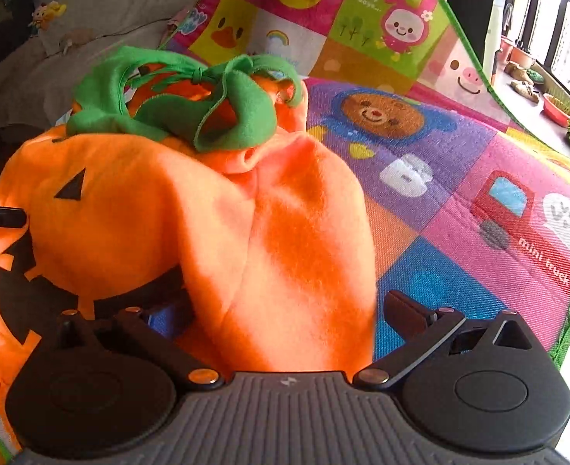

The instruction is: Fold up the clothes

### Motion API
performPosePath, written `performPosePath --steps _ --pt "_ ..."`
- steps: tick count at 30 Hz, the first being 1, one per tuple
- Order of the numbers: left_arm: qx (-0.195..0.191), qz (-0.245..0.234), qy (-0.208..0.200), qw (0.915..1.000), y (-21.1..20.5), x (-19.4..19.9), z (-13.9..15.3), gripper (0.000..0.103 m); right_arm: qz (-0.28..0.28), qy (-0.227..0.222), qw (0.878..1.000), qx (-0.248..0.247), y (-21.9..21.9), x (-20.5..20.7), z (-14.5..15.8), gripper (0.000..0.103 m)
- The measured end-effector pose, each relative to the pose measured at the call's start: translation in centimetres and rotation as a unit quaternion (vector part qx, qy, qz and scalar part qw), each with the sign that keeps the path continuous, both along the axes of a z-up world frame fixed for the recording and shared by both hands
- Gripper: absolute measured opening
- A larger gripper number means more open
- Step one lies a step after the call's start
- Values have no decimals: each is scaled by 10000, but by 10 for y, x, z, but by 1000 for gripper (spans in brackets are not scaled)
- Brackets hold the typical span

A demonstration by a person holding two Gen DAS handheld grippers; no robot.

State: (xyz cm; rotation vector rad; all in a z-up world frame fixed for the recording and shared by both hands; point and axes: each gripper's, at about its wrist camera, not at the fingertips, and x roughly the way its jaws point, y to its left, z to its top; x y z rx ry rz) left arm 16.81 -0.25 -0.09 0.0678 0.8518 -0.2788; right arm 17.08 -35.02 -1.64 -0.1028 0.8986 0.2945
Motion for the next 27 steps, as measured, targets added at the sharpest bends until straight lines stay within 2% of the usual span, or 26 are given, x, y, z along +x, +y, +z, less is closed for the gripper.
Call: performPosePath --steps 4,6,9,12,15,17,19,22,24,27 --pt "-405 -183 -775 9960 -6 -23 46 103 39 -830 9965 14 2 -5 39 103" --pt "-745 -410 -1014 9912 -21 -27 58 103 77 -1193 9925 246 8 0 63 103" --pt "-1117 -738 -991 9860 -49 -23 51 103 174 -1537 9864 547 20 11 88 103" --pt "-1102 -1042 -606 9866 -72 -22 22 103 255 -1526 9863 581 40 32 98 103" --pt "-953 -1216 -349 9874 -78 -24 -5 103 655 -1229 9891 474 71 50 88 86" --pt "-1020 -1209 -187 9872 -74 -23 -17 103 998 -1030 9891 349 97 59 75 73" --pt "-1160 -1182 -89 9861 -70 -22 -24 103 1339 -833 9873 211 123 68 61 66" --pt "-1335 -1167 -123 9841 -63 -25 -26 103 1737 -603 9829 -13 160 84 42 63" --pt "-1359 -1171 -176 9836 -62 -29 -27 103 1922 -627 9779 -525 187 95 25 58" --pt "-1351 -1203 -233 9832 -62 -34 -27 103 1843 -739 9743 -1060 209 120 9 58"
